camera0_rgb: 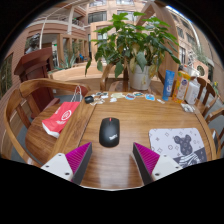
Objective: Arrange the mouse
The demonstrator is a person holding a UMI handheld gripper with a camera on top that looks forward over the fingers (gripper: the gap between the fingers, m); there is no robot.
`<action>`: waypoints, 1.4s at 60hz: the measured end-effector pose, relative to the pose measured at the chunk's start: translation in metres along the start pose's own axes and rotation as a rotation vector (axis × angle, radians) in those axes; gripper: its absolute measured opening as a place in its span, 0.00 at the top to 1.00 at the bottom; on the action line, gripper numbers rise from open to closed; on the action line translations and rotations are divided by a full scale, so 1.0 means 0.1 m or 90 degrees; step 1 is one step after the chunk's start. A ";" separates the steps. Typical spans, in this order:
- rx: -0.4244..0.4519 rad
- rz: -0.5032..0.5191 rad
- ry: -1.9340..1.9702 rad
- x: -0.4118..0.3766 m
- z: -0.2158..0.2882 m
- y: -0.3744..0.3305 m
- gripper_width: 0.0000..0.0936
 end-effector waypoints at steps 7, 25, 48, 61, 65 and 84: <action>-0.017 -0.013 0.003 -0.07 0.14 0.48 0.11; 0.005 -0.057 0.011 -0.06 0.39 0.78 0.55; 0.193 0.072 0.010 -0.33 1.53 -0.60 0.64; 0.317 0.049 0.028 0.80 2.09 -1.68 0.64; 0.279 0.018 0.034 1.23 1.95 -1.52 0.64; 0.020 -0.061 0.057 2.31 0.19 -0.44 0.63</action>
Point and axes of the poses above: the point between the fingertips, and its own axes, seen from behind it with the camera up: x to the right, z up, y forward, the way the camera looks, the point moved 1 cm from there along -y, backward, against the way the camera looks, and after that the axes turned 3 degrees about y, right-handed, at the moved point
